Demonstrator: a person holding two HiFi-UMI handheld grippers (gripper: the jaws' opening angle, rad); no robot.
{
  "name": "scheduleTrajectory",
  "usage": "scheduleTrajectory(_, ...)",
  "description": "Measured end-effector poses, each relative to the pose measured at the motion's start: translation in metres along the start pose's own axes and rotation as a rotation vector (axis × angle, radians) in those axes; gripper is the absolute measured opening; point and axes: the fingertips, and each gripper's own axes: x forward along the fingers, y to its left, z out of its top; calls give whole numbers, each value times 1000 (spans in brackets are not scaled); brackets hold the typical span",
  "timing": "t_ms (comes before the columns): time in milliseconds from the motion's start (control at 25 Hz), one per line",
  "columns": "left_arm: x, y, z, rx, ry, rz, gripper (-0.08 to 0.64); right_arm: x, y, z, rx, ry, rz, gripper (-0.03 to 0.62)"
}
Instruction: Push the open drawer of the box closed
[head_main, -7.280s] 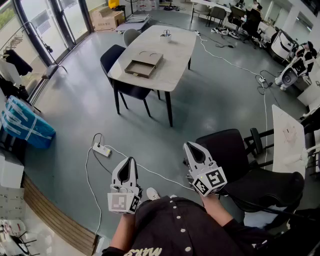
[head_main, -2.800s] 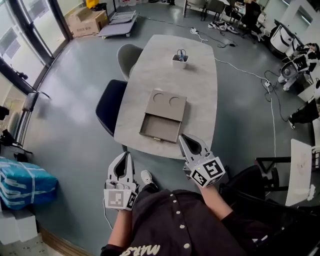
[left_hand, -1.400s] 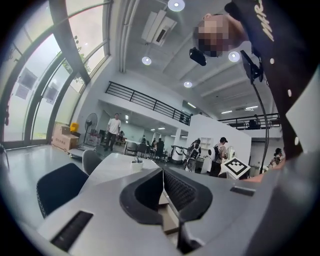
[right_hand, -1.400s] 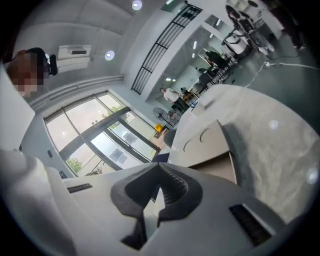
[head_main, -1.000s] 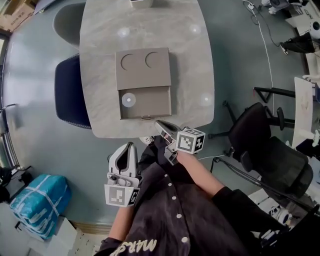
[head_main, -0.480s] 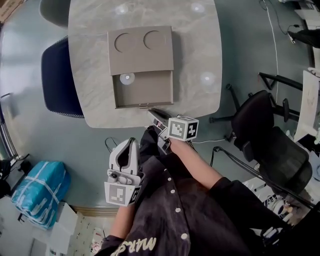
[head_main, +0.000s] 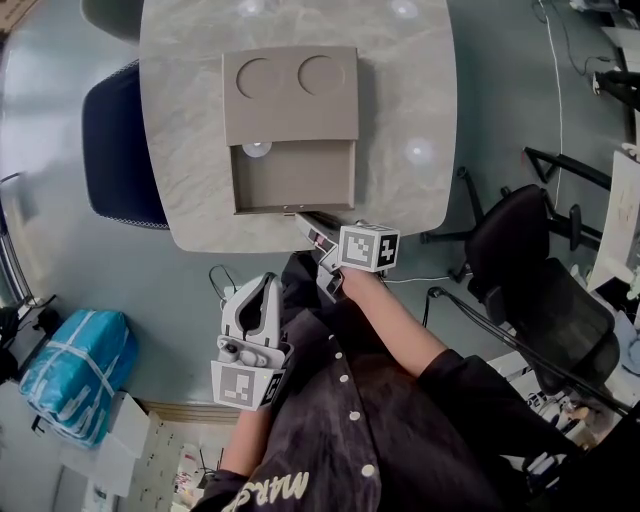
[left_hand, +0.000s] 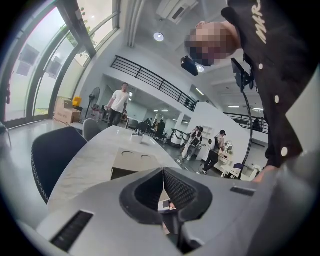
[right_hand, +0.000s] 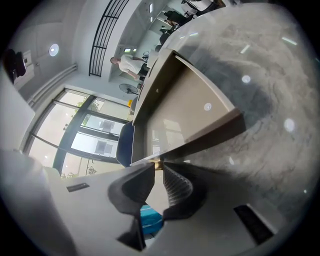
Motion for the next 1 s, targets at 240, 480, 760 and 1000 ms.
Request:
scheduleTrajectory(240,4,3,0,-10,3,4,17,-3,7,2,-21,6,14,41)
scheduleTrajectory(480,7,3,4,-7,-1,-1,17,-4,4,7,-17,4,-11,41)
scheduleTrajectory(760,7,9,0,-20,20,5,17,0,8,19,-8,-17,-14,41)
scheduleTrajectory(1000,8,14,5,-16,4,20,17,5,10,41,-13,-45,-13,41)
